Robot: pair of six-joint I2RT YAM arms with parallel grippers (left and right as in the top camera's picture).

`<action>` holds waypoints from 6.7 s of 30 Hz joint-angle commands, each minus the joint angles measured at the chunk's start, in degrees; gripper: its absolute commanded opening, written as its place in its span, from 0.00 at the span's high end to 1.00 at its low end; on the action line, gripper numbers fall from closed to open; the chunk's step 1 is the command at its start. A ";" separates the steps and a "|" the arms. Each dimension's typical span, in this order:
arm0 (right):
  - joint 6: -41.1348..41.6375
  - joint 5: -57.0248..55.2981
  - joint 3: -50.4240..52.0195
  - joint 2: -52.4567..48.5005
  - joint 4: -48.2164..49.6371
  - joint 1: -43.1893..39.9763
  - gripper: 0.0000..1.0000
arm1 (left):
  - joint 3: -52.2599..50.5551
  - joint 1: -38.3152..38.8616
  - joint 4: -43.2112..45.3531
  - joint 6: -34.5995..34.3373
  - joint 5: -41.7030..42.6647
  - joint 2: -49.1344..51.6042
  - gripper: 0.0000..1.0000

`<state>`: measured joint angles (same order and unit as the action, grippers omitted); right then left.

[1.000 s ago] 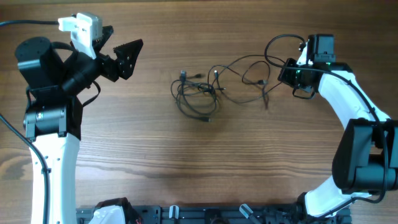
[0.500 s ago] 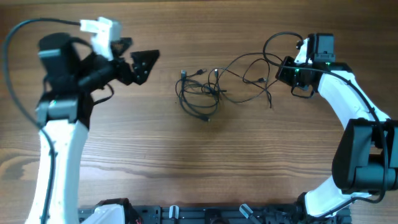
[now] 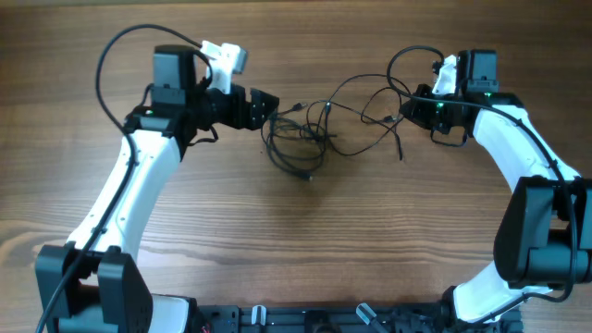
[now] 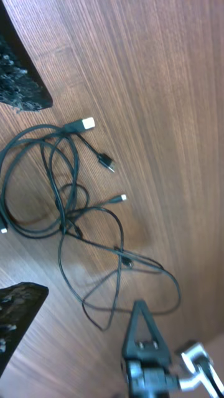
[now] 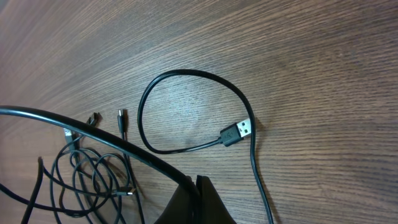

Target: Untangle cables

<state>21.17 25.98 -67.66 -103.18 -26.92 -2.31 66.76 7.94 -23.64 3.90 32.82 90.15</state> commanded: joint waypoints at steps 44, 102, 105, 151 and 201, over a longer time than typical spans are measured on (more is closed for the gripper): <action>-3.43 4.39 -0.11 -0.81 -3.21 0.20 0.95 | 0.85 12.37 -15.08 39.47 -5.16 11.23 0.13; -6.01 12.68 -0.22 -0.31 -3.52 0.20 0.95 | 0.83 15.08 -13.11 43.23 -10.80 18.18 0.42; -6.16 12.70 -0.26 0.04 -3.39 0.20 0.95 | 0.83 15.10 -13.07 43.23 -10.78 18.88 0.47; -16.39 31.43 -0.26 0.09 -7.32 7.56 0.22 | 2.27 14.43 -3.54 22.14 -27.54 -14.47 0.96; 9.49 9.22 -0.26 -12.57 17.64 22.14 0.95 | 3.48 6.21 -5.95 19.61 -30.97 -28.13 0.96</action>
<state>31.40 39.64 -67.83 -114.80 -6.87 24.93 69.28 16.73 -31.07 24.23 3.01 62.67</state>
